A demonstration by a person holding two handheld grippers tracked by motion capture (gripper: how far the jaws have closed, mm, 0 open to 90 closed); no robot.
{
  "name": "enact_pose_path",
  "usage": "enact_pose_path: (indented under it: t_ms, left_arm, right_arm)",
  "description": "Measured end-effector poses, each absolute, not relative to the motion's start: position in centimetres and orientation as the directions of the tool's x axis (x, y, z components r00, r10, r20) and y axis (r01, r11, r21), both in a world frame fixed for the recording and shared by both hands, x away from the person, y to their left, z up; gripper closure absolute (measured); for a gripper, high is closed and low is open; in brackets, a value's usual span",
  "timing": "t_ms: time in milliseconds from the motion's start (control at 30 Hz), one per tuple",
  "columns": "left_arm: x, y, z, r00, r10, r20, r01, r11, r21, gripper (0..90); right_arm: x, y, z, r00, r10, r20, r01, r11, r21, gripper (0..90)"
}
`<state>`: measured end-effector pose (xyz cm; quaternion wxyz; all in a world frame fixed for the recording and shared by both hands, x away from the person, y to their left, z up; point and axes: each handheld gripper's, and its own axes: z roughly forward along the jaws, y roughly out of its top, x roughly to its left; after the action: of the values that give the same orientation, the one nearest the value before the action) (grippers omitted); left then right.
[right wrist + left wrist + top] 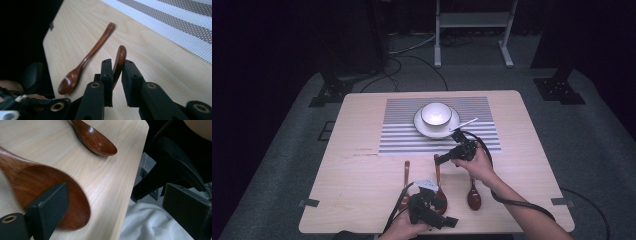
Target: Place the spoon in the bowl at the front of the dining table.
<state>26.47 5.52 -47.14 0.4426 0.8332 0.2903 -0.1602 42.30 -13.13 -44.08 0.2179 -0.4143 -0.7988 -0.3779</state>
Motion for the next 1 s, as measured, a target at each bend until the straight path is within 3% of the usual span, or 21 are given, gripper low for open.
enact_pose_path:
  t_ms: [433,1000]
  left_arm:
    - [27.0,7.0,-46.0,0.78,0.381,-0.497,0.621,-0.373,0.689,5.7]
    - [27.3,7.5,-45.8,0.771,0.404,-0.492,0.627,-0.35,0.696,5.6]
  right_arm:
    - [43.0,-15.5,-42.1,-0.531,0.452,0.717,0.847,0.3,0.439,83.8]
    - [45.2,-18.6,-38.9,-0.512,0.488,0.707,0.851,0.173,0.496,83.8]
